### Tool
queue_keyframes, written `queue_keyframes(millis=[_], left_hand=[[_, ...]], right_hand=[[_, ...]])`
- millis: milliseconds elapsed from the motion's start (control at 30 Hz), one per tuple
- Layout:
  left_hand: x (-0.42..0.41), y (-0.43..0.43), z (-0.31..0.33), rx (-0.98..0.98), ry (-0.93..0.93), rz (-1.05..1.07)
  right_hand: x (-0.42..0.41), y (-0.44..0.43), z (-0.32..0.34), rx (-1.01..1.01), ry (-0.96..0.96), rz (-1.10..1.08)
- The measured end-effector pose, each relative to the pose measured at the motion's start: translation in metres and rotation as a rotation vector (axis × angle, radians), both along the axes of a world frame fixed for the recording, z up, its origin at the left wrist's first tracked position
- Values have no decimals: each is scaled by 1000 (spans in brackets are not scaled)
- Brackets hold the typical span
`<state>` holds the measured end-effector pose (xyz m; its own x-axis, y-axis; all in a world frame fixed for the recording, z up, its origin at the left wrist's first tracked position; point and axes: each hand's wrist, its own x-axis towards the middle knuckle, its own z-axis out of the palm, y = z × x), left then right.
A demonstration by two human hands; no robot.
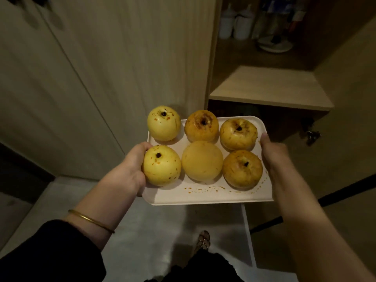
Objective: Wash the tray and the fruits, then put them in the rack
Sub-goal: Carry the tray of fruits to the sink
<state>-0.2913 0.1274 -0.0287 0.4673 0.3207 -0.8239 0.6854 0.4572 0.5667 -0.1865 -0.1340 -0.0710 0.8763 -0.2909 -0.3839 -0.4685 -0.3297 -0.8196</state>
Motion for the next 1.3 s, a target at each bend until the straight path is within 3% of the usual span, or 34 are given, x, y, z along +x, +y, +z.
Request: queue_keyframes(millis=[333, 733, 1300], left_hand=[[-84, 60, 2, -48, 17, 361], [-180, 112, 6, -11, 2, 808], [-313, 122, 5, -34, -45, 1451]], right_hand=[[-7, 110, -5, -100, -23, 312], [-26, 256, -3, -16, -38, 763], [-135, 442, -1, 12, -13, 1422]])
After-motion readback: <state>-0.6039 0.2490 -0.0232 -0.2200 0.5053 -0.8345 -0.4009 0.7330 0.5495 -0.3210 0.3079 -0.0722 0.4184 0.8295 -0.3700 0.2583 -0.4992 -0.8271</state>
